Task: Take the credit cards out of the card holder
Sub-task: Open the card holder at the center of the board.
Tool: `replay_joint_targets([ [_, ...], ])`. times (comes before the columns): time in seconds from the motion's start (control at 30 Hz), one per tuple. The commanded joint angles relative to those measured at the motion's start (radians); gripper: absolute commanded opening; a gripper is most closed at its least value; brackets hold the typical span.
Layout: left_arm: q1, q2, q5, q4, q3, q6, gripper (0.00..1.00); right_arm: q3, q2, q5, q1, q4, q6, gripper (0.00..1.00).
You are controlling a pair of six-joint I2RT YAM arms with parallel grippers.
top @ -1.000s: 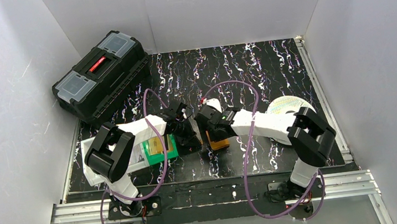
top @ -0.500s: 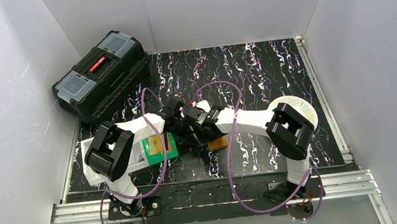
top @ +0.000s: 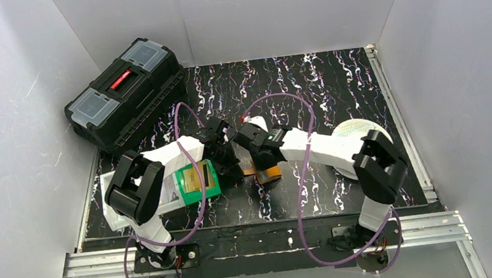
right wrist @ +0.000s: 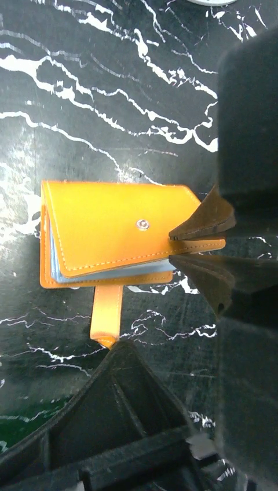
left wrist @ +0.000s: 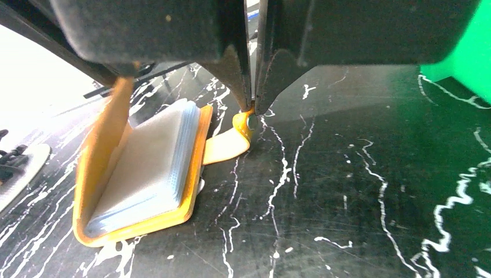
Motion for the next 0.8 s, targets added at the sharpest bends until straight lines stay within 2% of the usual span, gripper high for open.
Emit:
replay_joint_targets([
  [0.0,0.012,0.007,-0.061,-0.092,0.041,0.049,0.0,-0.027,-0.107,-0.024,-0.033,-0.024,0.021,0.19],
  [0.2,0.011,0.013,-0.07,-0.12,0.07,0.082,0.0,-0.105,-0.172,-0.098,-0.112,-0.018,0.048,0.11],
  [0.43,0.011,0.025,-0.061,-0.144,0.092,0.119,0.0,-0.253,-0.22,-0.183,-0.221,0.023,0.071,0.13],
  [0.6,0.011,0.034,-0.063,-0.153,0.099,0.139,0.0,-0.309,-0.236,-0.22,-0.249,0.057,0.085,0.15],
  [0.77,0.011,0.027,-0.065,-0.165,0.113,0.162,0.0,-0.321,-0.258,-0.231,-0.256,0.081,0.091,0.1],
])
